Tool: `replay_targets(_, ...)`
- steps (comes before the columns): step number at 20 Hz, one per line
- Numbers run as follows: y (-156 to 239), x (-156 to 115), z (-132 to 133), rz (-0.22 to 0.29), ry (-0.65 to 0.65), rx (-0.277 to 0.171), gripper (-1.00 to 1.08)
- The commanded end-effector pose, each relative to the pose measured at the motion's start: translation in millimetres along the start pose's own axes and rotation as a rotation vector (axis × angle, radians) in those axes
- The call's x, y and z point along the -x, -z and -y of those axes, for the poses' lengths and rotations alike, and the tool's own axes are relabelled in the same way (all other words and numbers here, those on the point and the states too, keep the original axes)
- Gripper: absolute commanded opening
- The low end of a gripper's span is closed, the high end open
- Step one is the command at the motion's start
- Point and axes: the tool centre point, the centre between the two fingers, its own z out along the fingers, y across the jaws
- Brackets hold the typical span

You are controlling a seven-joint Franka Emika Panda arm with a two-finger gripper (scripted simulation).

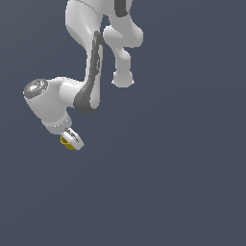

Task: Pick up the object and move it to a goal position.

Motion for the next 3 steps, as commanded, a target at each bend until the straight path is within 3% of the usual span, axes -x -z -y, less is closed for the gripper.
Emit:
replay_targets(1,1.9,-4.3,-2.9,-0.001,0.002,-0.001,-1.0)
replay_targets(3,2.1,-5.2,-3.7,-0.001,0.002,-0.001,-1.0)
